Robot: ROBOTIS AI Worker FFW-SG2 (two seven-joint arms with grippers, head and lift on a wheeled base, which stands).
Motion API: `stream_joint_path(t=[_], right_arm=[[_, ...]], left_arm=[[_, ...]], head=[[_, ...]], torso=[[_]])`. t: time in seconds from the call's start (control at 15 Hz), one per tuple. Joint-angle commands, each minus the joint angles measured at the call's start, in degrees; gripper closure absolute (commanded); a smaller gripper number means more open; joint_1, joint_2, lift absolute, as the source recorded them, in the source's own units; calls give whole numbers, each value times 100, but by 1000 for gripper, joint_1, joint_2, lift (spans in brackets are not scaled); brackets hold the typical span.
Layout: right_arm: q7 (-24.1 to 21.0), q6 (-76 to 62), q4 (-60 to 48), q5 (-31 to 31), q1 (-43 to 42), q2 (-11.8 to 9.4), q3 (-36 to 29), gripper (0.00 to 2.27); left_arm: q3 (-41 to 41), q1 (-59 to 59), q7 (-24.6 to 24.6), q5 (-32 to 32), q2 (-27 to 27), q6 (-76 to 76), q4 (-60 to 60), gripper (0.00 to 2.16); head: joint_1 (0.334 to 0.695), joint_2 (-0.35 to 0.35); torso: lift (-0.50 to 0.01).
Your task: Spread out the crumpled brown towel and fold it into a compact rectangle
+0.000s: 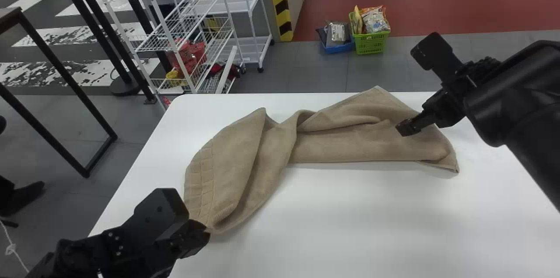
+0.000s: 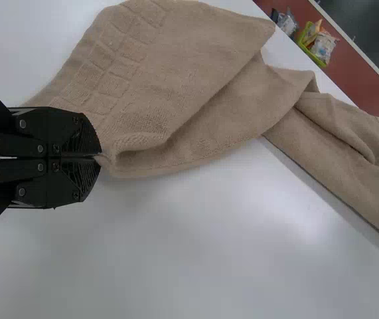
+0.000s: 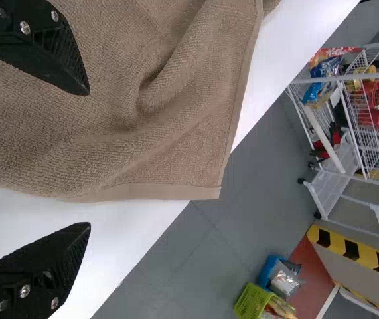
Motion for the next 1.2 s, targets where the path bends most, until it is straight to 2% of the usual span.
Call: stream_joint_path(t=[0.0, 0.13, 0.33, 0.53, 0.67, 0.73, 0.93, 1.13], right_arm=[[-77, -21, 88, -23, 0, 5, 21, 218], [-156, -56, 132, -23, 0, 5, 12, 431], [-297, -56, 167, -58, 0, 5, -14, 458], [-288, -56, 176, -49, 0, 5, -41, 694], [-288, -38, 176, -49, 18, 5, -67, 1116], [-288, -38, 167, -49, 44, 5, -111, 1237], [-270, -302, -61, -40, 334, 5, -234, 1298], [160, -249, -1890, 12, 1301, 5, -260, 1295]], left_arm=[[10, 27, 0, 9, 8, -36, -1, 1791], [27, 27, 0, 9, 17, -54, -1, 1791], [45, 36, 0, 9, 35, -54, -1, 1791], [63, 36, 0, 9, 35, -89, -1, 1791], [63, 36, 0, 9, 35, -89, -1, 1791], [63, 36, 0, 9, 35, -89, -1, 1791], [63, 36, 17, 9, 35, -106, 7, 1791], [89, 9, 53, 9, 35, -177, 25, 1791]], head=[[695, 256], [695, 255], [695, 250], [695, 248], [695, 248], [695, 248], [695, 245], [695, 258]], torso=[[-127], [-127], [-127], [-127], [-127], [-127], [-127], [-127]])
